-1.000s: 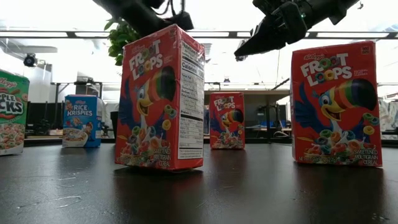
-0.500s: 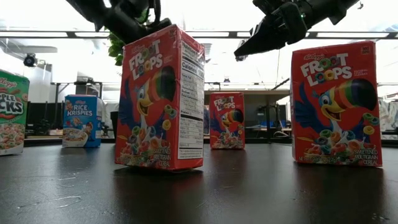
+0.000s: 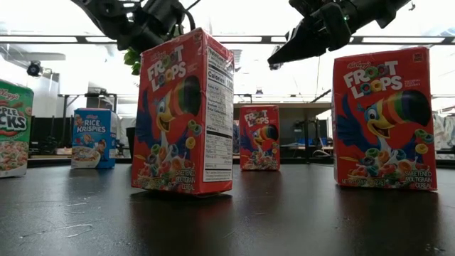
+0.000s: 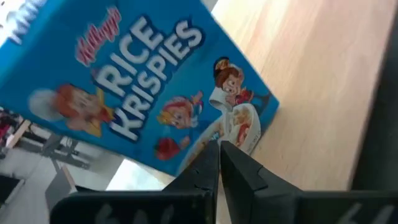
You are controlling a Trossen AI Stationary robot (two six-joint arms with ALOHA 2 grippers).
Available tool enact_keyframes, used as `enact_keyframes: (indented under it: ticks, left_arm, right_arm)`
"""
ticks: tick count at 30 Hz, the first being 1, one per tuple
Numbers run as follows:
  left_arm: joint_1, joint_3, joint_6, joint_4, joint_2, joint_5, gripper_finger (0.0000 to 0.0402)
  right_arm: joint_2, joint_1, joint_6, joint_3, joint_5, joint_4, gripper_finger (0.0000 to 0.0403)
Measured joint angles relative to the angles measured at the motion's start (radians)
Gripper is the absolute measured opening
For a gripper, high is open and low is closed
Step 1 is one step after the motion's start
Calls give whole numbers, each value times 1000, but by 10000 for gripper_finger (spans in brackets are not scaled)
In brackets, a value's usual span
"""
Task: Stack cereal on shelf
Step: Put the bottom blue cereal box aligned with the other blue cereal box on the shelf
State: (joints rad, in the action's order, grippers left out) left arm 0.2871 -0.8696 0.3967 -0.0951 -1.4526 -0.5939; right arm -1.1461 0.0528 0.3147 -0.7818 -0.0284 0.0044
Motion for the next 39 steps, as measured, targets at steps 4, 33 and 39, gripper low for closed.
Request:
enact_keyframes:
  ticks: [4, 33, 39]
  left_arm:
    - [-2, 0, -29, -3, -4, 0, 0]
    - [-21, -52, -170, -232, -149, -25, 0]
    - [-21, -52, -168, -184, -138, -63, 0]
  right_arm:
    - [0, 0, 0, 0, 0, 0, 9]
    - [0, 0, 10, 0, -1, -2, 9]
    - [0, 0, 9, 0, -1, -5, 9]
